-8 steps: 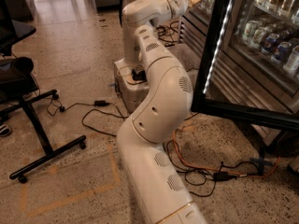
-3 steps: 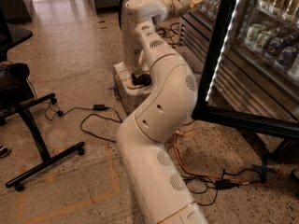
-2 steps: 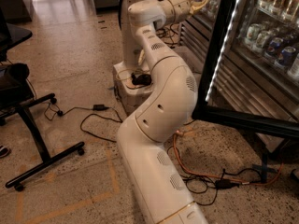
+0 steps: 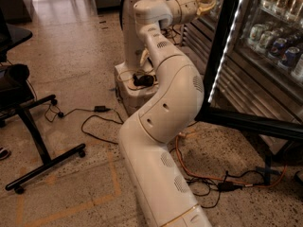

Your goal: Close left fridge door

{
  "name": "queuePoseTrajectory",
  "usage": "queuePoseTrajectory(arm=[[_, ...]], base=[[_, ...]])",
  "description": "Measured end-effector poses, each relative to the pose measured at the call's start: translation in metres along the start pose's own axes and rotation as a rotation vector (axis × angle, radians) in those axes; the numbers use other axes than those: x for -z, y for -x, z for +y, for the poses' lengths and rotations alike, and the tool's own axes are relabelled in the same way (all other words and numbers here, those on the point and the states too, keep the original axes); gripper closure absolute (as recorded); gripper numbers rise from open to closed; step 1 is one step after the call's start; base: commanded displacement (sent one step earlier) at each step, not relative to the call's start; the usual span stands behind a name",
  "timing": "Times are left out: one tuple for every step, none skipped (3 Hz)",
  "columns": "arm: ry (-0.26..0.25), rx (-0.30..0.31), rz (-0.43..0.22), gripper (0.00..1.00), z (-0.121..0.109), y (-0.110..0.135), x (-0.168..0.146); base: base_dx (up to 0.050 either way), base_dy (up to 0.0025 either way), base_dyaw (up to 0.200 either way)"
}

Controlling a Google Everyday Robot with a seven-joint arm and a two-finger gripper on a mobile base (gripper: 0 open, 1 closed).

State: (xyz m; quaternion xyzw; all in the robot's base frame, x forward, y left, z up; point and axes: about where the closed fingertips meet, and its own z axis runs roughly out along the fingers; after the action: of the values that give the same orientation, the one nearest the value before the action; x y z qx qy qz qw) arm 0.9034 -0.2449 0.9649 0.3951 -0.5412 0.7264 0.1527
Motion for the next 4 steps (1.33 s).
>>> queuePoseTrajectory(arm=[[0.146,0.002,-0.023,1.0,0.037,-0.011,-0.012],[0.245,-0.022,-0.039,1.0,0.062,-0.018,-0.018],[0.245,-0.022,-0.039,1.0,0.062,-0.018,-0.018],[0.32,-0.026,-0.044,1.0,0.095,-0.019,-0.039]], base=[[0.0,0.0,0.0],[0.0,0.0,0.0],[0.0,0.0,0.0],[0.0,0.0,0.0]])
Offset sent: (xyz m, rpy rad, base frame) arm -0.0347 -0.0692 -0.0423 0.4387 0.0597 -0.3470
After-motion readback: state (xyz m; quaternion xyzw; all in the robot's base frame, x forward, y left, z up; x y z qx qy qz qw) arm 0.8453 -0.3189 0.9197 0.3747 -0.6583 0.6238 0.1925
